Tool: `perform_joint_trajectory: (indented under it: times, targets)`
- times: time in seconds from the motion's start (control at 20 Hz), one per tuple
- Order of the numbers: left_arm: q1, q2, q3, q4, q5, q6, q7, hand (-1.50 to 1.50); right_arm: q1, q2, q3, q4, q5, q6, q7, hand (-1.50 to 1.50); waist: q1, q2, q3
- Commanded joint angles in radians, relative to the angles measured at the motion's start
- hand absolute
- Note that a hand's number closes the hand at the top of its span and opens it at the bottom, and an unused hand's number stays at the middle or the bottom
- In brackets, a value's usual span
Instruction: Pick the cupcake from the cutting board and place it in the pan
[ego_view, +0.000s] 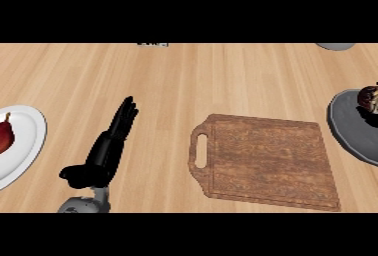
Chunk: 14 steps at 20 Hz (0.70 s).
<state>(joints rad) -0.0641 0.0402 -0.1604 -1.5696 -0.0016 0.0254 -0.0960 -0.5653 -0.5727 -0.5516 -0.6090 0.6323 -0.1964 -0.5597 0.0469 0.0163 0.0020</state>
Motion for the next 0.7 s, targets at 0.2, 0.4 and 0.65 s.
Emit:
perform_joint_trajectory:
  times: [0.2, 0.4, 0.65]
  targets:
    - [-0.025, -0.005, -0.002, 0.033, 0.004, -0.016, -0.006, 0.00, -0.120, -0.010, 0.130, 0.259, 0.106, 0.238, 0.051, -1.50, 0.014, 0.007, 0.002]
    - [0.001, 0.018, 0.018, 0.007, 0.024, -0.038, -0.021, 0.00, -0.162, -0.001, 0.080, 0.342, 0.074, 0.178, -0.041, -1.50, 0.020, 0.009, 0.004]
    - [0.004, 0.005, 0.012, -0.006, 0.009, -0.014, -0.005, 0.00, -0.168, 0.011, -0.054, 0.344, -0.072, 0.191, -0.181, -1.50, 0.007, 0.006, 0.005]
